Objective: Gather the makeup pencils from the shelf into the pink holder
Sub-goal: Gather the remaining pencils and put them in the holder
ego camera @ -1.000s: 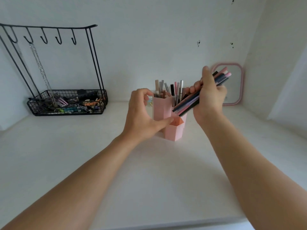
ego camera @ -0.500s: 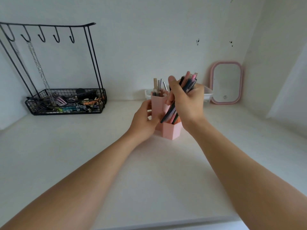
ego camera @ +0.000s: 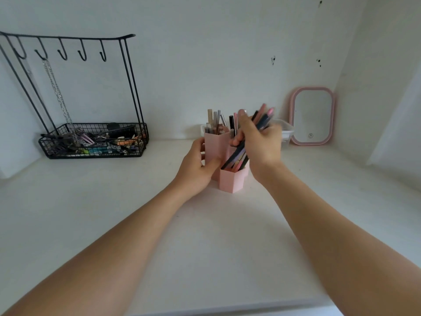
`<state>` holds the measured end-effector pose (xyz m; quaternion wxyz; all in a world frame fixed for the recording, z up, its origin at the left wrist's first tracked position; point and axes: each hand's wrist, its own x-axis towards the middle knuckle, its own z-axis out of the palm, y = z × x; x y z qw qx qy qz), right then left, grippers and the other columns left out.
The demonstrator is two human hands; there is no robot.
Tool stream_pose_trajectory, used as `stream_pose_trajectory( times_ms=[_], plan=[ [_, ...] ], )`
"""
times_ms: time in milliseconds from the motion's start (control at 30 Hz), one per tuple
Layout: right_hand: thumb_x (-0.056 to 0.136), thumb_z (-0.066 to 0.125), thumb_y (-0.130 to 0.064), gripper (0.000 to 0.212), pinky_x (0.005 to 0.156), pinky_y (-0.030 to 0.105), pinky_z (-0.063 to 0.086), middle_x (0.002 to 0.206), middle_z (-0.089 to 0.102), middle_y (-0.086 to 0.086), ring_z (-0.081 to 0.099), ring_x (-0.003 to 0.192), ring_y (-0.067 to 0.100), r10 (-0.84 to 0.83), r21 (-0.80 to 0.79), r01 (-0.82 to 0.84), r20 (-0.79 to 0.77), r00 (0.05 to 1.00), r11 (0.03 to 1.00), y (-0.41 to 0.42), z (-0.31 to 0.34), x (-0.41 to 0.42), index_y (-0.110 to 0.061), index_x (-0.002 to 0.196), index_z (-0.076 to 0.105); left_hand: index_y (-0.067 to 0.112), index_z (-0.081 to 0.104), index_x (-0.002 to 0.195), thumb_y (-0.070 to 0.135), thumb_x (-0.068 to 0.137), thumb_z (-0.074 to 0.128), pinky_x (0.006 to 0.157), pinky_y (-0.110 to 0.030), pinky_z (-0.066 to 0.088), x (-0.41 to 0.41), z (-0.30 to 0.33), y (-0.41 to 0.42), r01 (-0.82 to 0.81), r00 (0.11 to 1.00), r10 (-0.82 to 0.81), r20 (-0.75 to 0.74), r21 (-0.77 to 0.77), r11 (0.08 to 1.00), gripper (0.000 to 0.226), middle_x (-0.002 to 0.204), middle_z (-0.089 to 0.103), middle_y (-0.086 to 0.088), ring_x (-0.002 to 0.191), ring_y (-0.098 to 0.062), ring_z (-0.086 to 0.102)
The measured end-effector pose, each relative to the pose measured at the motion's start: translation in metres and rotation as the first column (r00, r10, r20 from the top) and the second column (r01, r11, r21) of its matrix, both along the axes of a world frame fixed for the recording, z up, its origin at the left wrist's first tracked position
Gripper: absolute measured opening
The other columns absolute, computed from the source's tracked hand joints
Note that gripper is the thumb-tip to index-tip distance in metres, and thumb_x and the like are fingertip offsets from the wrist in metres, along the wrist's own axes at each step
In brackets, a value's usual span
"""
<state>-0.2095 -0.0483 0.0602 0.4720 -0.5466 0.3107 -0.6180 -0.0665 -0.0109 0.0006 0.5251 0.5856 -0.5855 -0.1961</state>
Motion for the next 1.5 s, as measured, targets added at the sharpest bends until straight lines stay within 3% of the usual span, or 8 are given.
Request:
stream_pose_trajectory(
  times_ms=[233, 367, 567, 733, 933, 1167, 1400, 1500],
  plan=[
    [0.080, 0.074, -0.007, 0.013, 0.071, 0.054, 0.060, 0.070, 0.065, 0.020, 0.064, 0.065, 0.030, 0.073, -0.010, -0.075, -0.164, 0.984, 0.997, 0.001, -0.012, 0.006, -0.001, 0.082, 0.063, 0.018, 0.044, 0.143, 0.018, 0.095, 0.065, 0.076, -0.004, 0.046, 0.000, -0.002, -0.003, -0.011, 1.000, 0.011, -0.024, -0.014, 1.000, 0.052, 0.117, 0.061, 0.018, 0.109, 0.004, 0.058],
    [0.074, 0.077, 0.000, 0.040, 0.066, 0.025, 0.057, 0.076, 0.069, 0.005, 0.065, 0.068, 0.011, -0.129, -0.183, 0.101, -0.151, 0.980, 0.978, 0.000, -0.008, 0.002, -0.014, 0.105, 0.056, 0.015, 0.041, 0.145, 0.007, 0.094, 0.061, 0.070, 0.000, 0.044, 0.001, -0.002, -0.003, -0.017, 1.000, 0.017, 0.001, -0.001, 1.000, 0.056, 0.118, 0.057, 0.013, 0.102, 0.009, 0.054],
    [0.074, 0.078, -0.009, 0.043, 0.069, 0.012, 0.045, 0.088, 0.066, -0.001, 0.062, 0.079, 0.006, -0.305, -0.380, 0.228, -0.157, 0.939, 0.897, -0.006, -0.013, -0.001, -0.017, 0.110, 0.055, 0.015, 0.039, 0.148, 0.007, 0.095, 0.060, 0.067, 0.000, 0.044, 0.003, 0.000, -0.002, -0.031, 0.999, 0.031, -0.017, -0.006, 0.999, 0.058, 0.120, 0.056, 0.011, 0.098, 0.011, 0.053],
    [0.085, 0.071, -0.022, 0.035, 0.097, 0.024, 0.047, 0.124, 0.058, 0.000, 0.056, 0.117, 0.011, -0.411, -0.619, 0.141, -0.319, 0.854, 0.772, -0.013, -0.022, 0.003, -0.012, 0.118, 0.063, 0.020, 0.042, 0.140, 0.006, 0.096, 0.056, 0.066, -0.005, 0.048, 0.005, 0.001, -0.001, -0.054, 0.998, 0.054, -0.027, -0.017, 0.998, 0.049, 0.109, 0.060, 0.018, 0.088, 0.019, 0.059],
    [0.085, 0.070, -0.040, 0.082, 0.118, 0.029, 0.026, 0.157, 0.031, -0.009, 0.026, 0.146, 0.006, -0.321, -0.489, 0.155, -0.276, 0.906, 0.858, -0.009, -0.021, -0.001, -0.021, 0.152, 0.026, 0.021, 0.041, 0.142, 0.007, 0.096, 0.057, 0.070, -0.005, 0.047, 0.008, 0.003, -0.001, -0.085, 0.996, 0.084, -0.032, -0.014, 0.996, 0.051, 0.107, 0.057, 0.022, 0.092, 0.015, 0.056],
    [0.056, 0.082, -0.067, 0.122, 0.115, 0.037, 0.030, 0.154, 0.033, -0.004, 0.031, 0.142, 0.010, 0.047, 0.007, -0.047, -0.370, 0.928, 0.999, -0.017, -0.031, 0.000, -0.028, 0.153, 0.019, 0.016, 0.036, 0.147, 0.011, 0.093, 0.059, 0.076, -0.022, 0.048, 0.017, 0.006, -0.003, -0.214, 0.972, 0.215, -0.098, 0.021, 0.977, 0.058, 0.106, 0.056, 0.017, 0.093, 0.004, 0.056],
    [0.058, 0.090, -0.039, 0.062, 0.070, 0.021, 0.056, 0.089, 0.065, -0.020, 0.063, 0.078, -0.011, 0.082, -0.023, -0.125, -0.640, 0.764, 0.992, -0.006, -0.067, 0.035, -0.043, 0.103, 0.047, 0.007, 0.043, 0.143, 0.026, 0.081, 0.065, 0.072, -0.030, 0.040, 0.034, 0.020, 0.001, -0.251, 0.814, 0.309, -0.492, 0.183, 0.951, 0.068, 0.118, 0.059, -0.011, 0.106, -0.028, 0.058],
    [0.055, 0.089, -0.050, 0.063, 0.070, 0.026, 0.056, 0.091, 0.065, -0.018, 0.063, 0.081, -0.004, 0.054, -0.024, -0.093, -0.657, 0.752, 0.995, -0.004, -0.065, 0.059, -0.039, 0.103, 0.050, -0.002, 0.061, 0.094, 0.023, 0.071, 0.062, 0.062, -0.031, 0.034, 0.045, 0.025, 0.003, -0.373, 0.706, 0.396, -0.587, 0.168, 0.913, 0.034, 0.090, 0.056, -0.022, 0.088, -0.038, 0.056]
  ],
)
